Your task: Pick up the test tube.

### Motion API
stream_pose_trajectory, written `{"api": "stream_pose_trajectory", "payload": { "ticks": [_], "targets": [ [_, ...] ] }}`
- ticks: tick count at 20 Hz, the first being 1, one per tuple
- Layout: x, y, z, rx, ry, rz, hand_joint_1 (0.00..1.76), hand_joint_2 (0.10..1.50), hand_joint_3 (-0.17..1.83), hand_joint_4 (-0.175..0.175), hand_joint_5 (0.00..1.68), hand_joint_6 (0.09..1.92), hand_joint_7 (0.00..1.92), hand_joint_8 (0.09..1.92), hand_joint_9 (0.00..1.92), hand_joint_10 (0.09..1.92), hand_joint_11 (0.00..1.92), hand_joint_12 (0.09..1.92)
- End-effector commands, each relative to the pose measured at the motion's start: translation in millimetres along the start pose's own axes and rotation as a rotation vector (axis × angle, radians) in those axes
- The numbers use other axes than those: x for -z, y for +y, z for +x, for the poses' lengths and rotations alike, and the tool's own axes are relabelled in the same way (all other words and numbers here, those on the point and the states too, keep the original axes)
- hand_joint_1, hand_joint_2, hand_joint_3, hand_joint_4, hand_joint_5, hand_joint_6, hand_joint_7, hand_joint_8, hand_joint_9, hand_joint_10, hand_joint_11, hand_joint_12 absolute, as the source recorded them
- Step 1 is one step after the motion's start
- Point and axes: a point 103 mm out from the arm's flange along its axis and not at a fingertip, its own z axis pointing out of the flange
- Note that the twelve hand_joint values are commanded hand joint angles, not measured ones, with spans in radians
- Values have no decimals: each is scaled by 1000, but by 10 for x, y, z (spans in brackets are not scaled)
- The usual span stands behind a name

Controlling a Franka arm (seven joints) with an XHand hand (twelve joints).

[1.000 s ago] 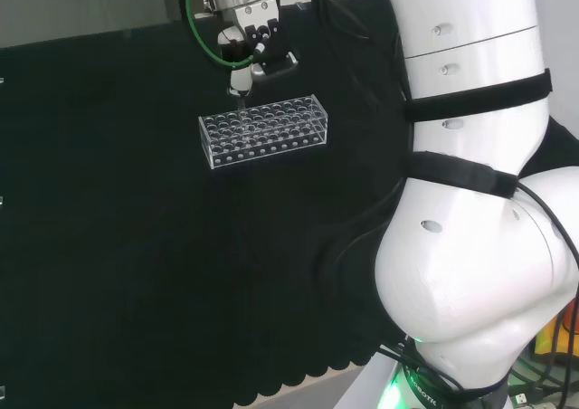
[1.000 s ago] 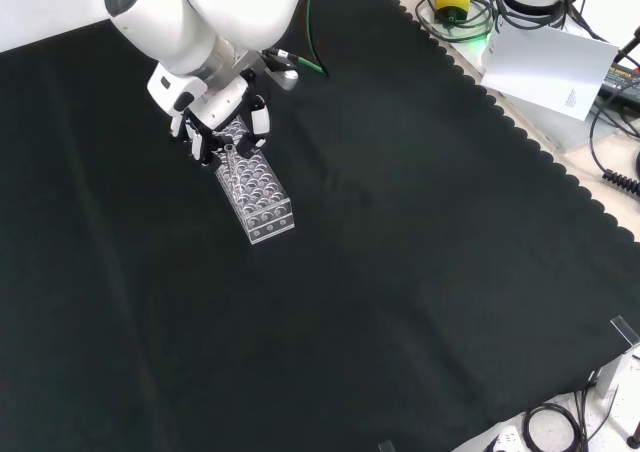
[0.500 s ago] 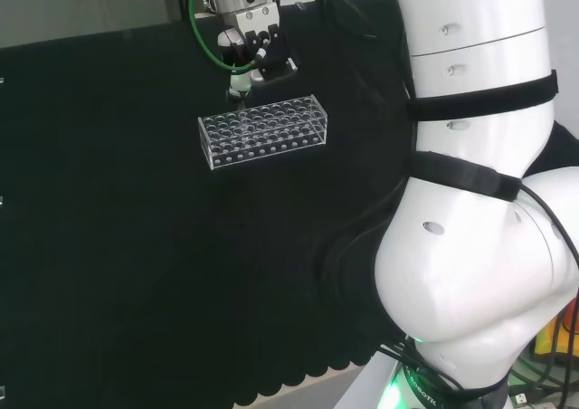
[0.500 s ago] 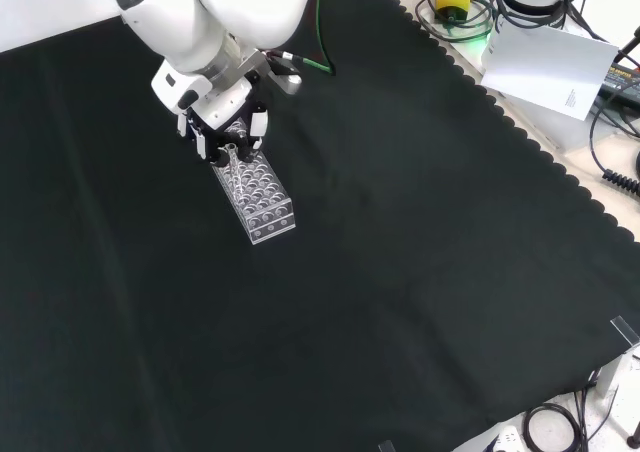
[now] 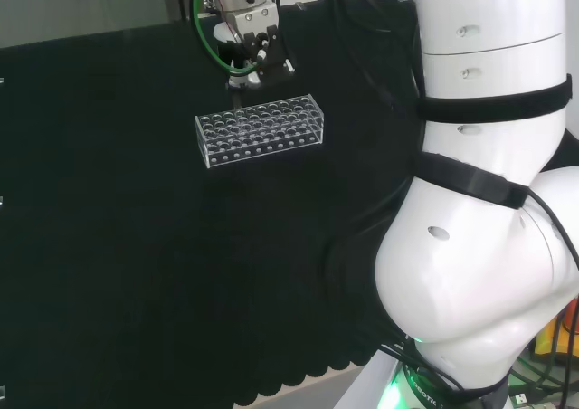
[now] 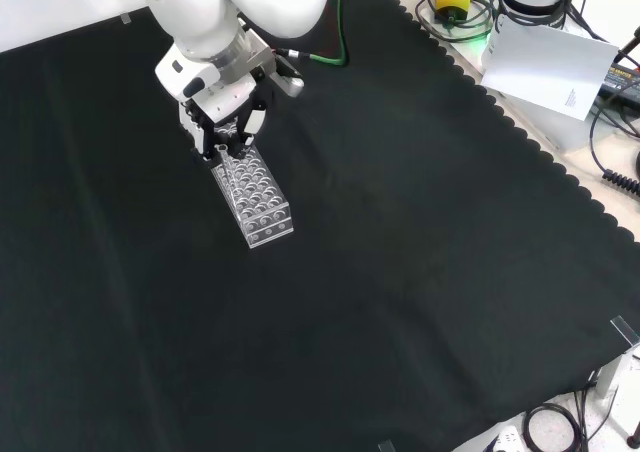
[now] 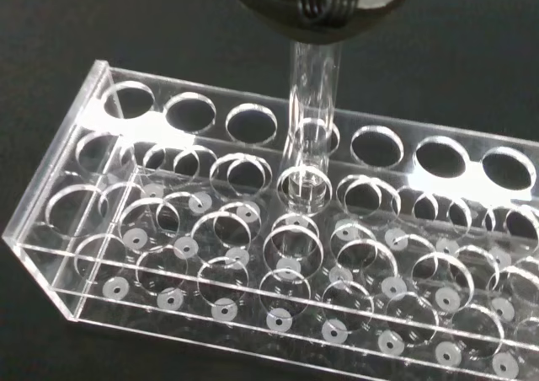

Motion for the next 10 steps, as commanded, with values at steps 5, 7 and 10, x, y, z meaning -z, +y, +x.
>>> {"api": "stream_pose_trajectory", "payload": {
  "ticks": [5, 7, 10],
  "targets": [
    [24, 25, 62, 17, -21, 21, 1414, 1008, -1, -175, 1185, 350, 1260, 915, 1172, 643, 1072, 1021],
    [46, 15, 49, 15, -12, 9, 1415, 1006, -1, -175, 1193, 334, 1261, 913, 1173, 642, 1068, 1023],
    [92, 12, 44, 9, -11, 5, 1415, 1006, -1, -175, 1198, 324, 1261, 915, 1172, 643, 1065, 1025]
  ]
}}
